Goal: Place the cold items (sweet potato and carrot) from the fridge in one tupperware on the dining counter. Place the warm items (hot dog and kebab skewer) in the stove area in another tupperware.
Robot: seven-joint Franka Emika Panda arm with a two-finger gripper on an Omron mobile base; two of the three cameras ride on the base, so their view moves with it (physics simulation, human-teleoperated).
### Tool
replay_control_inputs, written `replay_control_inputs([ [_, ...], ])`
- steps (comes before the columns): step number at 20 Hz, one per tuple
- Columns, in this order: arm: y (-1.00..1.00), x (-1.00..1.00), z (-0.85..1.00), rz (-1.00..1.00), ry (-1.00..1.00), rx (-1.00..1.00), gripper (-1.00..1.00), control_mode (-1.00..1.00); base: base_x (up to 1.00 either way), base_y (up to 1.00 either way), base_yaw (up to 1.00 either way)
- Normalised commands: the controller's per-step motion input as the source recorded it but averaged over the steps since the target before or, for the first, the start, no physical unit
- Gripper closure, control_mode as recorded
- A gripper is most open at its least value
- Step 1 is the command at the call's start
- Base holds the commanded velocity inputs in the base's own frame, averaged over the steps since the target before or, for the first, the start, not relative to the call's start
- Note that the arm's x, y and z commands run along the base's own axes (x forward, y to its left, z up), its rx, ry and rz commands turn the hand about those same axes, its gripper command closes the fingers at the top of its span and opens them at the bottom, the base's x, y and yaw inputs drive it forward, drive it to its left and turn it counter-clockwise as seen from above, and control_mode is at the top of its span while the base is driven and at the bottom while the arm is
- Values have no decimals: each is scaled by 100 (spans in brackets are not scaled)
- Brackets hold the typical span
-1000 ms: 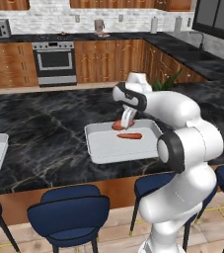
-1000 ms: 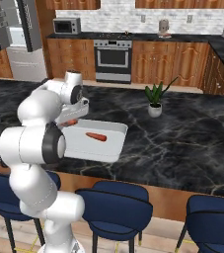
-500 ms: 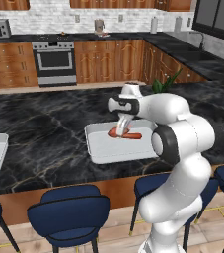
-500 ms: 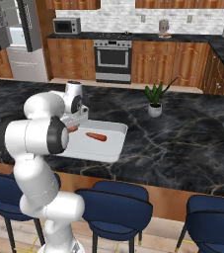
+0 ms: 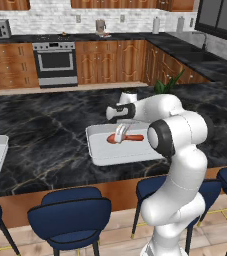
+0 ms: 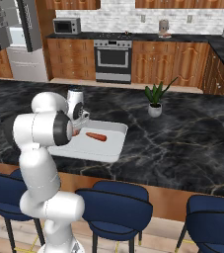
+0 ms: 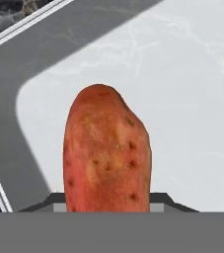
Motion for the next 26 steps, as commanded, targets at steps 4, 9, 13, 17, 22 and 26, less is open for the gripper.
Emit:
replay_control_inputs([
  [4,0,26,-33,0,-3,0,100,-100,0,0,0],
  [9,1,17,-32,0,-1,0,100,-100,0,0,0],
  [13,10,9,-30,0,0,-1,100,-100,0,0,0],
  [17,14,12,-31,0,0,-1,100,-100,0,0,0],
  [22,8,11,-34,0,0,0,-100,-100,0,0,0],
  [26,5,6,-13,0,-6,0,-100,-100,0,0,0],
])
